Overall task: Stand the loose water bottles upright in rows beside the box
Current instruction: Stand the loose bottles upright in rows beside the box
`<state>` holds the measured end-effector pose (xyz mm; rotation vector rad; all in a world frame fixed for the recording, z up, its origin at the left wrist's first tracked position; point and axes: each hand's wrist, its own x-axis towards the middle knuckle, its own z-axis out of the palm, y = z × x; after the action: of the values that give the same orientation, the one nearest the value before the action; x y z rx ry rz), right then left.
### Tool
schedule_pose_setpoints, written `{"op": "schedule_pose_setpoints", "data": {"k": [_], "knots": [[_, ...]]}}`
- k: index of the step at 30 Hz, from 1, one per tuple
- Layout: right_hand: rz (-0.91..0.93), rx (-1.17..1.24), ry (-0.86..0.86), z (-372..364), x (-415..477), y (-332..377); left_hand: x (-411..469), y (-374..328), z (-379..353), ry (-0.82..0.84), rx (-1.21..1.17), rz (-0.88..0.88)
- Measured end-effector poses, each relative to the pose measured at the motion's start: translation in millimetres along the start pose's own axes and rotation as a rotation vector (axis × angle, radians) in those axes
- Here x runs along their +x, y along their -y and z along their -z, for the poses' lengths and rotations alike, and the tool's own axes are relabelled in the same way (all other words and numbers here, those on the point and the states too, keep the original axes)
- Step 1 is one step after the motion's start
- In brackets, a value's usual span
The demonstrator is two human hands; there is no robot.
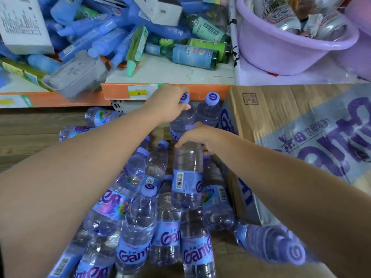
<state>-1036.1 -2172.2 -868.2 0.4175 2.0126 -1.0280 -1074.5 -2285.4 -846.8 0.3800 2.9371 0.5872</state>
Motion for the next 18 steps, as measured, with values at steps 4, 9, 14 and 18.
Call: {"op": "schedule_pose_setpoints", "data": {"k": [4, 9, 14, 18], "knots": [[0.203, -0.234, -0.174, 15.8, -16.2, 0.6, -1.9, -2.7, -0.7, 0.0, -0.039, 0.038], [0.497, -0.608, -0.317, 20.8, -39.8, 2.8, -9.2, -1.8, -5.0, -0.086, -0.115, 0.042], [0.612, -0.498, -0.412, 10.3, -30.6, 8.1, -11.9, -7.3, -3.5, -0.121, -0.177, 0.073], [0.572, -0.473, -0.434, 10.4, -21.2, 6.3, -3.3, -2.5, 1.8, -0.119, -0.314, 0.211]]}}
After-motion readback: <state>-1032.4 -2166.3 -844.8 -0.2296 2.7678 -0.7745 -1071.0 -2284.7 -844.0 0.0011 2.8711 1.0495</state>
